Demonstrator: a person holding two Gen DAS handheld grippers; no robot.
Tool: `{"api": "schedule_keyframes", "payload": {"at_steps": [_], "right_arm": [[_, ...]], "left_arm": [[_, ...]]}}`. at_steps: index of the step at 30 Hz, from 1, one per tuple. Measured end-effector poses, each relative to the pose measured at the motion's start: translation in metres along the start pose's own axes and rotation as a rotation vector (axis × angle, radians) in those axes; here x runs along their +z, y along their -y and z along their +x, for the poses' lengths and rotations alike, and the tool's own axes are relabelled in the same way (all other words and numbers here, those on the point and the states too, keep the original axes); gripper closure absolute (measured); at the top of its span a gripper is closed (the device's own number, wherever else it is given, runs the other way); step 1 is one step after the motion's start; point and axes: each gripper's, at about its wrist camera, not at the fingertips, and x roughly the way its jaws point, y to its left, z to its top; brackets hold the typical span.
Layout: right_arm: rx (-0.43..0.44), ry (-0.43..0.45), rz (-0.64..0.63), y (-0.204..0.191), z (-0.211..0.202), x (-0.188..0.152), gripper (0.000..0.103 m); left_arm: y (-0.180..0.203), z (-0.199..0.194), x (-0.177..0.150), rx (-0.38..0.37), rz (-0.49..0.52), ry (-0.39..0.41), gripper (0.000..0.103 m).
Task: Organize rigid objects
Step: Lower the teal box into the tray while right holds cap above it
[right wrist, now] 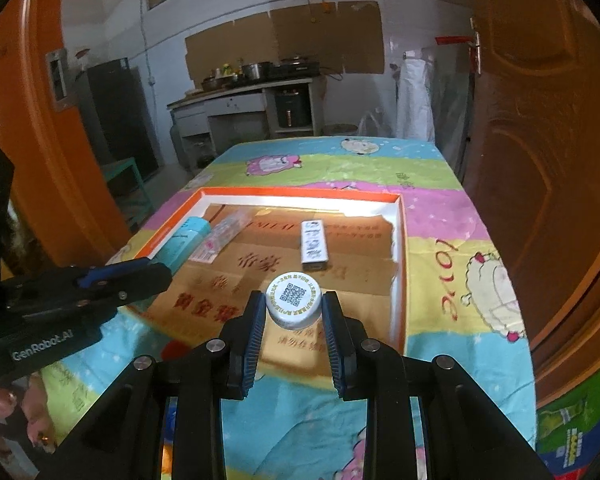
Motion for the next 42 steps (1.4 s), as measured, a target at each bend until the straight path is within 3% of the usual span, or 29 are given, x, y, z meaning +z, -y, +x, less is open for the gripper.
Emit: {"api": "schedule_keyframes", "payload": {"at_steps": [12,24,42], "right_arm": [[-0.015,-0.016,0.0,0.024,0.031,0.03,0.073],[-0.004,-0.096,0.043,0.05,0.074,0.052,0.073],[-0.006,-0.198,0.043,0.055,0.113,0.057,0.073]], "left_arm": [[-0.001,0.025,0.026,0.0,-0.007,-0.025,0.081],[-0.006,0.06,0.041,0.0,-0.019,-0.095,0.081],[-0.017,0.101,0.042,0.014,-0.043,-0.198,0.081]]}}
